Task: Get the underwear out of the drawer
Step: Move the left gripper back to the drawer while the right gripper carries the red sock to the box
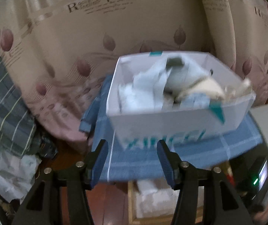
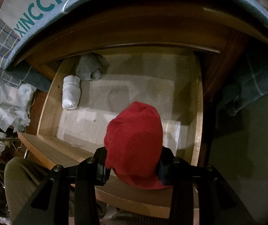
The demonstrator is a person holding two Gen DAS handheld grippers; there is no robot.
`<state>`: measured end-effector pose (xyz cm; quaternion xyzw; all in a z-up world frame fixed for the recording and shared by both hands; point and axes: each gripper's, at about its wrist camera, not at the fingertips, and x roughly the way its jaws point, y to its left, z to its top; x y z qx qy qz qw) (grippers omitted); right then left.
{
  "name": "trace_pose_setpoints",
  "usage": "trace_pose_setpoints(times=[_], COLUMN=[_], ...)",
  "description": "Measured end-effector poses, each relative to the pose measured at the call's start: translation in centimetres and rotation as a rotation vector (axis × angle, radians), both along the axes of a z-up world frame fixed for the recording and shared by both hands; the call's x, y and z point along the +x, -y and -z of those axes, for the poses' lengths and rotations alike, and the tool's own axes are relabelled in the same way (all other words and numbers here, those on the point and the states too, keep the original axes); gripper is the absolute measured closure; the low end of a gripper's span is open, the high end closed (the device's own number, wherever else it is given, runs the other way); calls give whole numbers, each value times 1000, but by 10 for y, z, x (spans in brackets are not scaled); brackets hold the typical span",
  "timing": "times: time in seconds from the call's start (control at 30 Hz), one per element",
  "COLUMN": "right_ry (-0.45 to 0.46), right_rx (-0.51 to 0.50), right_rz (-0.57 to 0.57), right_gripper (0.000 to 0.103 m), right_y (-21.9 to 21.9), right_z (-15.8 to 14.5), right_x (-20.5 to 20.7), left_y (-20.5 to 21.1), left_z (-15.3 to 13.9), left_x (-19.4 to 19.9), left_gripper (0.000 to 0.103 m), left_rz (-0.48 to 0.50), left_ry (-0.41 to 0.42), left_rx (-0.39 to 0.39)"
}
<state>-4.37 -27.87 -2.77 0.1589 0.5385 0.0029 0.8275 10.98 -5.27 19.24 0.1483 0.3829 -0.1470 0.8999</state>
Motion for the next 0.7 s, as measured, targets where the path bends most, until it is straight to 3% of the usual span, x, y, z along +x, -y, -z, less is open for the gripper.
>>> trace_pose_setpoints(times=[0.4, 0.7], right_ry=[42, 101], right_rx=[-3, 20], right_rz=[27, 38], right_gripper=[67, 66], right_y=[6, 9], right_z=[-12, -45], right_x=[-5, -12], left_y=[-39, -53], left_z=[119, 153], left_x=[-52, -63], left_gripper=[47, 47], left_rz=[-152, -218], left_ry=[-169, -195], left_rx=[1, -35])
